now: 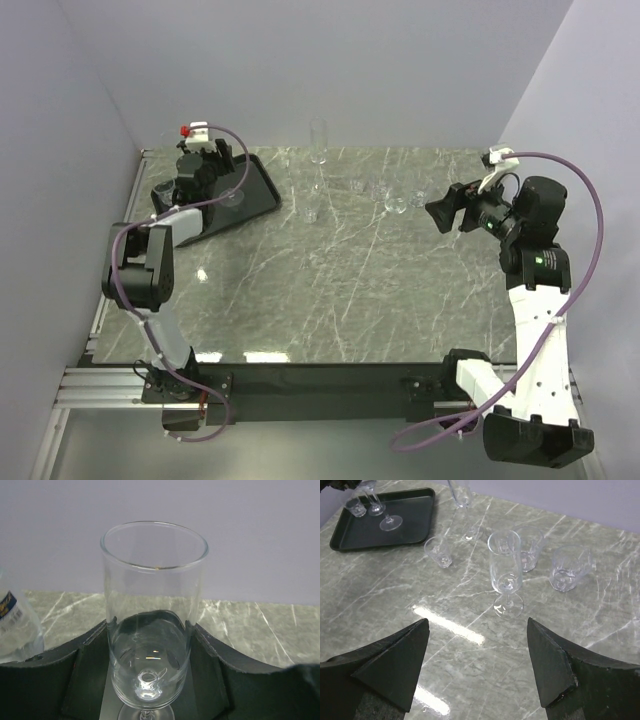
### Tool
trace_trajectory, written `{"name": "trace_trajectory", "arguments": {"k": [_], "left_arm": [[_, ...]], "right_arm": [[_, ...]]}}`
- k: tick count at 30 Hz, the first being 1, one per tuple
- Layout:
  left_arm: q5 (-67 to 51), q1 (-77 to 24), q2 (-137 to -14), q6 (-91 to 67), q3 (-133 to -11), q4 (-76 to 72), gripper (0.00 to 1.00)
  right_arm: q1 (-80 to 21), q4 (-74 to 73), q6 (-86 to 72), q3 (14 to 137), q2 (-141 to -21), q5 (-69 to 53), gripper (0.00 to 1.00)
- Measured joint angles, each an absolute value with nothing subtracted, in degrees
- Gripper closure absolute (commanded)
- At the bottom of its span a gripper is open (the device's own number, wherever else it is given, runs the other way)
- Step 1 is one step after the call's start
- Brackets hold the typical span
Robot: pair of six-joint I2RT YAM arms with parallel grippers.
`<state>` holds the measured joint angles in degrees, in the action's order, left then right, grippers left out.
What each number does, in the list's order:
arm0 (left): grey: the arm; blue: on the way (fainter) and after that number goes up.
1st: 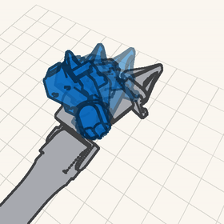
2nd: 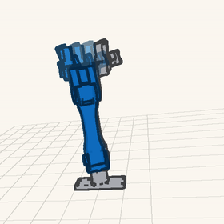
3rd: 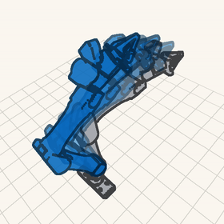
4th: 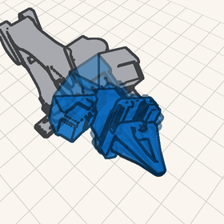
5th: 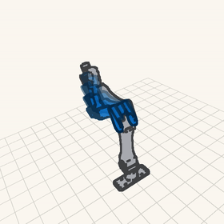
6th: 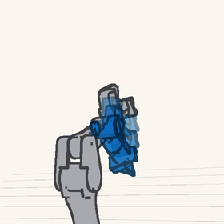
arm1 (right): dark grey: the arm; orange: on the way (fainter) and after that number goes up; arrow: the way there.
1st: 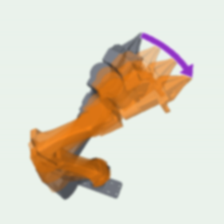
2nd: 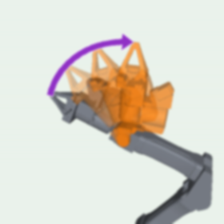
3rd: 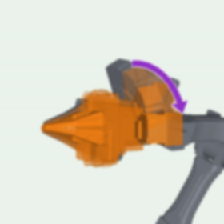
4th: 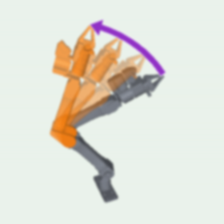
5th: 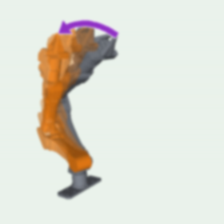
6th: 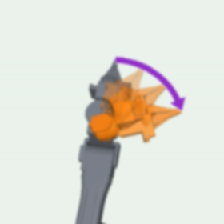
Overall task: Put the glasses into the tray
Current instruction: Place the glass into the tray
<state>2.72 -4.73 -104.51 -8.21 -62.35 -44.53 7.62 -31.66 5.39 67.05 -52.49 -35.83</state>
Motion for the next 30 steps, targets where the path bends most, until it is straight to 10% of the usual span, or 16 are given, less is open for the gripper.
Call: {"name": "trace_trajectory", "arguments": {"k": [30], "left_arm": [[0.25, -1.26, -119.02, -5.76, -75.59, -50.33, 0.74]], "right_arm": [[14.11, -33.52, 5.41, 69.01, -54.78, -39.92, 0.16]]}}
